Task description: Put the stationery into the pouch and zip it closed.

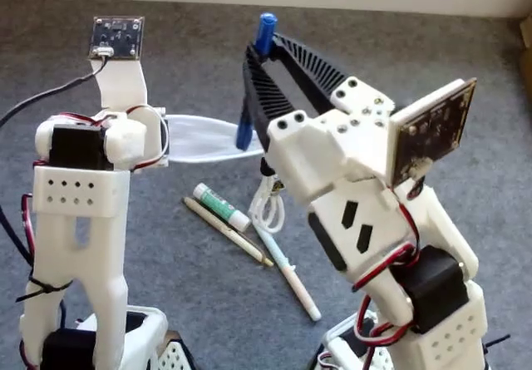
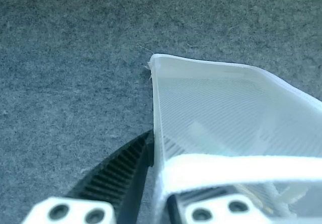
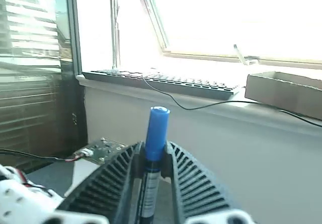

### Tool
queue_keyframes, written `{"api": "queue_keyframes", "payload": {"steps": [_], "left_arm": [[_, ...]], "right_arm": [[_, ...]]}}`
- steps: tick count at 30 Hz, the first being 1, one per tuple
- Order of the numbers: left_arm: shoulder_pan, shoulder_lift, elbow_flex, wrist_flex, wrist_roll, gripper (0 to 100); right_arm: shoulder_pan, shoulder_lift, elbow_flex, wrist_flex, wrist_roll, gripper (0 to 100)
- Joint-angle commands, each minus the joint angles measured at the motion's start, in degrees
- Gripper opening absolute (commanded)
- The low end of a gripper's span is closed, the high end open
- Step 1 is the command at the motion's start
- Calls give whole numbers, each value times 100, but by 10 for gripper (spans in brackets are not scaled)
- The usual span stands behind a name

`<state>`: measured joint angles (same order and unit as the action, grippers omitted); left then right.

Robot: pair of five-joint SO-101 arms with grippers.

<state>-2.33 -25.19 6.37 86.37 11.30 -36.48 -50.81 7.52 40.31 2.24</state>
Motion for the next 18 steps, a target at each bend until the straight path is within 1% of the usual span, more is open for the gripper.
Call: {"api": "queue_keyframes", "payload": {"steps": [1, 3, 7, 11, 15, 18], "left_arm": [[84, 321, -444, -123, 62, 7], [84, 558, -549, -97, 62, 7], [84, 857, -716, -88, 62, 7], [84, 884, -734, -88, 62, 7], [84, 884, -734, -88, 62, 7], [84, 884, -734, -88, 62, 7]], "right_arm": [[-356, -136, -312, -347, 70, 5], [-444, -154, -295, -637, 70, 5], [-462, -101, -286, -681, 70, 5], [-462, -92, -259, -787, 70, 5], [-426, 40, 330, -1640, 132, 5], [-453, 154, 875, -2413, 686, 5]]}}
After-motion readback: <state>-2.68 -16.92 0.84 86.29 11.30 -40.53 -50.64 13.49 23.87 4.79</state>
